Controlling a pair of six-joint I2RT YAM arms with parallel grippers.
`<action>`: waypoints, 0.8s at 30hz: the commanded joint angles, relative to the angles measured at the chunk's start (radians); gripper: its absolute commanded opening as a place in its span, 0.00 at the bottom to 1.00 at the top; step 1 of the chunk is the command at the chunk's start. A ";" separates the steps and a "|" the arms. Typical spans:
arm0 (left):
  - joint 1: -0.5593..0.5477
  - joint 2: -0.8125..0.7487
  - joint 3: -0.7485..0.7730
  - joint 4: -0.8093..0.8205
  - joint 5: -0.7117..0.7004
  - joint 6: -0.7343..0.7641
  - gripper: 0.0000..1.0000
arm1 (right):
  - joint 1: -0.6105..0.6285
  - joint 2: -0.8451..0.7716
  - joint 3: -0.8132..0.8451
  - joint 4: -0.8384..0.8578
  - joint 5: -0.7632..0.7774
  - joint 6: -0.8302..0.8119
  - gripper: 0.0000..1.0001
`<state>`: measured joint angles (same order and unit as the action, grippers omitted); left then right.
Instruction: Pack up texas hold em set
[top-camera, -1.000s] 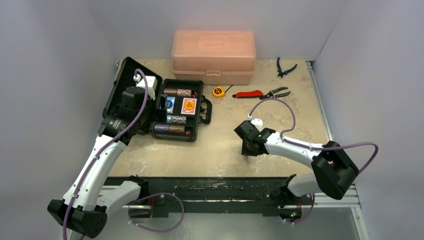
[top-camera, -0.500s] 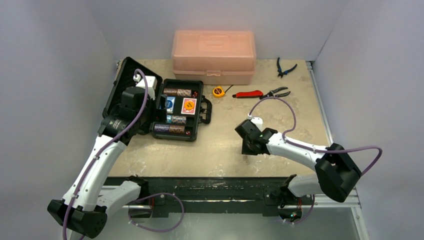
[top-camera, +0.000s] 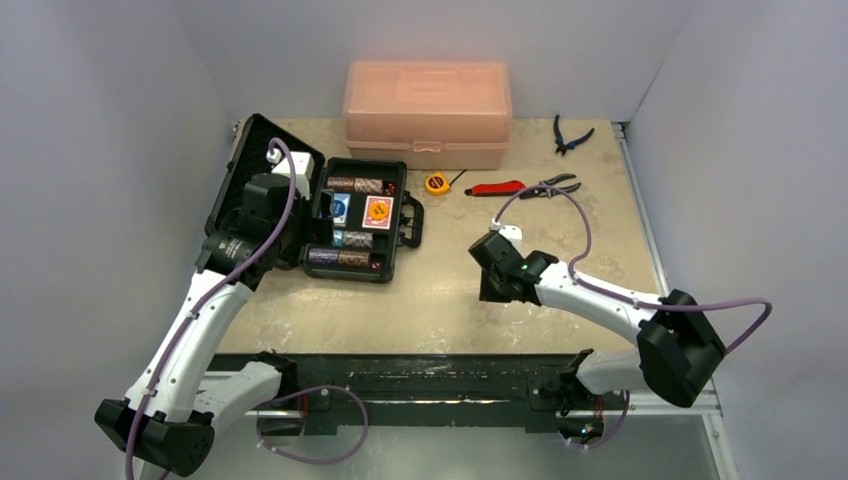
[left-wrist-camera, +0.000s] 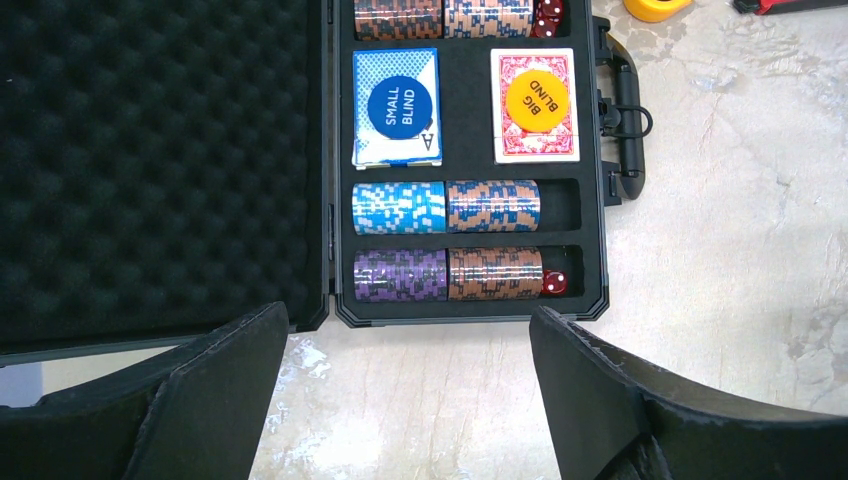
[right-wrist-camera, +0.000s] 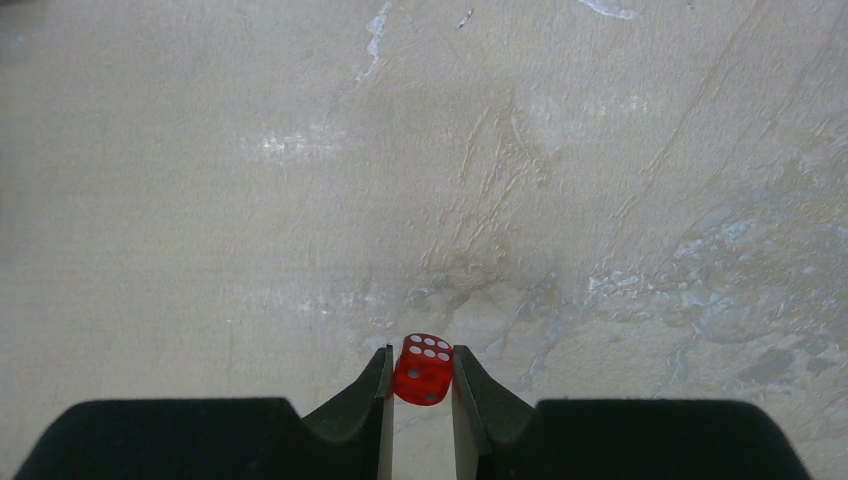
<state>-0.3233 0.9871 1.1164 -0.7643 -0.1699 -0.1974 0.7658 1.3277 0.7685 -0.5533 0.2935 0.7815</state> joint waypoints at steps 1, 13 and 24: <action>-0.005 -0.021 0.003 0.031 -0.011 0.015 0.91 | 0.004 -0.052 0.056 0.031 -0.020 -0.031 0.00; -0.005 -0.019 0.003 0.033 0.000 0.012 0.91 | 0.006 -0.077 0.095 0.092 -0.065 -0.069 0.00; -0.005 -0.019 0.002 0.033 -0.003 0.011 0.91 | 0.004 -0.040 0.159 0.203 -0.154 -0.112 0.00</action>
<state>-0.3233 0.9852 1.1164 -0.7643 -0.1692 -0.1978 0.7658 1.2766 0.8551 -0.4286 0.1822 0.6998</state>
